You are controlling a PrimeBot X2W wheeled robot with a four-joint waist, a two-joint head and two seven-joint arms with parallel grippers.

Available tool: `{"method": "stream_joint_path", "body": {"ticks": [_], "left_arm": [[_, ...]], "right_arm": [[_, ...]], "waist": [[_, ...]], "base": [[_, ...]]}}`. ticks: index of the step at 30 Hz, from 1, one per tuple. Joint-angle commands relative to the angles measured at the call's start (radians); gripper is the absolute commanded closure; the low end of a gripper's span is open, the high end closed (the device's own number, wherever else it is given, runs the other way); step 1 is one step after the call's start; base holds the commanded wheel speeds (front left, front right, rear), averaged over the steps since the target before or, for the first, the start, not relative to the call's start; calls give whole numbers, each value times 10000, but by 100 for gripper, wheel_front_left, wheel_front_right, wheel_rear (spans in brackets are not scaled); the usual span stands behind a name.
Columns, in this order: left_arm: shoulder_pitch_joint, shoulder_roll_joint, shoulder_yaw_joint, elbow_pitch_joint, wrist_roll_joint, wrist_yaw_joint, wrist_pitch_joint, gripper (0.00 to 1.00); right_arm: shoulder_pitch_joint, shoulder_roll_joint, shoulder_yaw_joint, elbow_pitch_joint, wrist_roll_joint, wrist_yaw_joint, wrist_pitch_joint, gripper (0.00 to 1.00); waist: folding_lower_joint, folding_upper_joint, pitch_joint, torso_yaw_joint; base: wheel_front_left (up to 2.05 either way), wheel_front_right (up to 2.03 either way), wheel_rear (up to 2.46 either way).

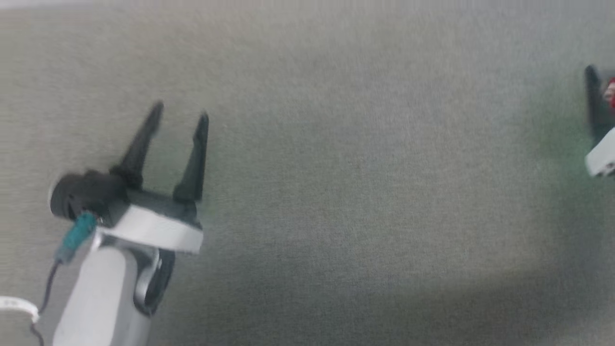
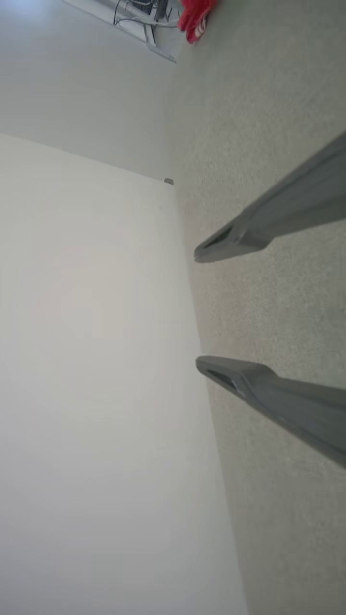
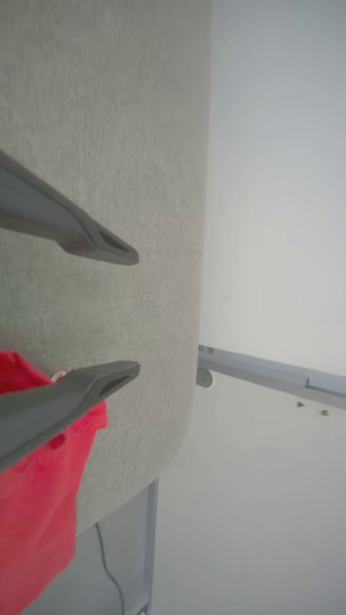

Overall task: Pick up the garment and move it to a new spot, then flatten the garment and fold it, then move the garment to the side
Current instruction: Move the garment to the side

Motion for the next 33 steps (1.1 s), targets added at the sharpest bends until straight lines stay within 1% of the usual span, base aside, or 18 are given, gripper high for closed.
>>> {"method": "stream_joint_path", "body": {"ticks": [1, 5, 9, 16, 20, 24, 28, 33], "left_arm": [[332, -67, 117, 104, -20, -15, -41, 0], [1118, -325, 432, 462, -99, -15, -42, 0], [1768, -466, 684, 711, -112, -15, -41, 0], [2826, -649, 1195, 892, -156, -15, -41, 0], [3394, -729, 1471, 785, -183, -15, -41, 0], [3885, -815, 1629, 572, -317, -15, -41, 0], [4119, -824, 1678, 468, -368, -15, -41, 0], [4533, -833, 1812, 179, -404, -15, -41, 0]], "right_arm": [[378, 118, 79, -219, 146, -15, -179, 0], [1253, 411, 170, -856, 394, -15, -480, 0], [2178, 693, 344, -1384, 547, -15, -640, 0], [3443, 1149, 283, -2158, 754, -15, -794, 0], [4011, 1276, 235, -2458, 575, -15, -869, 0], [4553, 1190, 239, -2717, 339, -15, -885, 0], [4941, 1281, -30, -2974, 246, -15, -931, 0], [5611, 1440, -509, -3612, -29, -13, -949, 0]], "waist": [[0, 0, -699, 361], [0, 0, -1356, 593], [0, 0, -1929, 775], [0, 0, -2835, 864], [0, 0, -3260, 839], [0, 0, -3555, 787], [0, 0, -3714, 729], [0, 0, -3852, 618]], "base": [[0, 0, 0], [0, 0, 0], [0, 0, 0], [0, 0, 0], [0, 0, 0], [0, 0, 0], [0, 0, 0], [0, 0, 0]]}}
